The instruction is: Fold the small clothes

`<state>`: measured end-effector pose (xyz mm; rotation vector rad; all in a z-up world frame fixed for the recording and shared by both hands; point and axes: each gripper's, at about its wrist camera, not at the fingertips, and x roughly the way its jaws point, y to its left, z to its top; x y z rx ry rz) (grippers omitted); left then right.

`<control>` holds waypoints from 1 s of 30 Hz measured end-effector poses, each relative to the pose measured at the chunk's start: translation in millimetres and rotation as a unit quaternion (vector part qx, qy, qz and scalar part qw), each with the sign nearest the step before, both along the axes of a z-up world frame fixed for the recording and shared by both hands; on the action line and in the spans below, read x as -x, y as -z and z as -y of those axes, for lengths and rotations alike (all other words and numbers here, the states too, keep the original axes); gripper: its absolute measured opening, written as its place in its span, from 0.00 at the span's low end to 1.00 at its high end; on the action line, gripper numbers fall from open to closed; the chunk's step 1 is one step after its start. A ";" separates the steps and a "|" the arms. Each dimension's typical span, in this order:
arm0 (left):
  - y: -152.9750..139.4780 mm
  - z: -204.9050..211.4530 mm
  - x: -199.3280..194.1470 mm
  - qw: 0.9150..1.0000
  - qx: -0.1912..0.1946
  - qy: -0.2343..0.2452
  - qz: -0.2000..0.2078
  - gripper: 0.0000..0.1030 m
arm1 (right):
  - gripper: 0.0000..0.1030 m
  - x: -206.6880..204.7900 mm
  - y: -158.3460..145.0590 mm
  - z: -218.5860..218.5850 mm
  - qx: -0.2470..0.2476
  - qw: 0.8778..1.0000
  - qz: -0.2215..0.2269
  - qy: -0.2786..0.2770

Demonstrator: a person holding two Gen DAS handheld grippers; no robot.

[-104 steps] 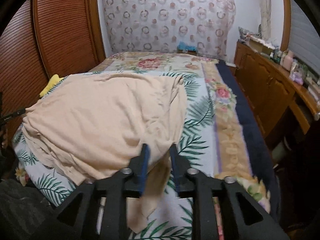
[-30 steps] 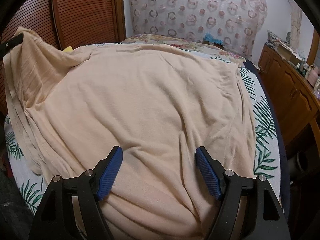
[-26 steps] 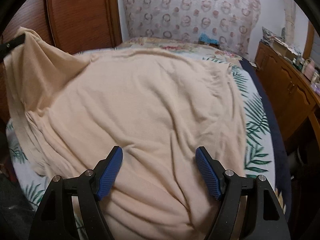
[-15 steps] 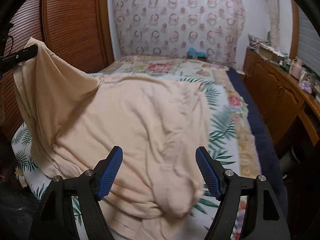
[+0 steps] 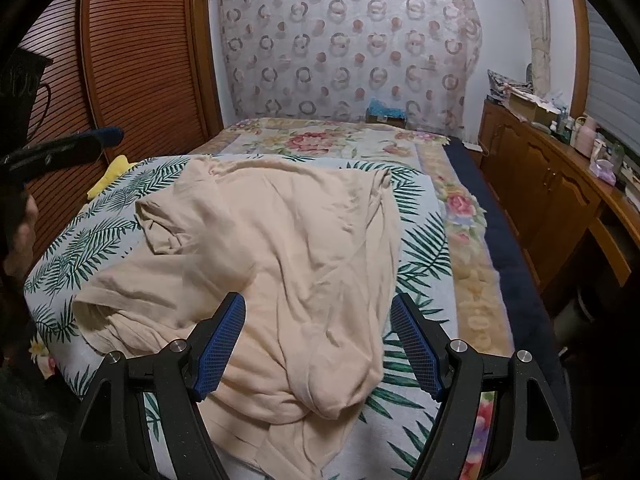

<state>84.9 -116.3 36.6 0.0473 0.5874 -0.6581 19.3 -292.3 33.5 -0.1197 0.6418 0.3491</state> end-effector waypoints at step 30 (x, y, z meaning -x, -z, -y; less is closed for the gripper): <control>64.3 -90.4 5.3 0.989 -0.024 -0.139 -0.039 0.78 | 0.11 -91.3 28.2 -69.6 0.036 0.989 -0.072 -0.123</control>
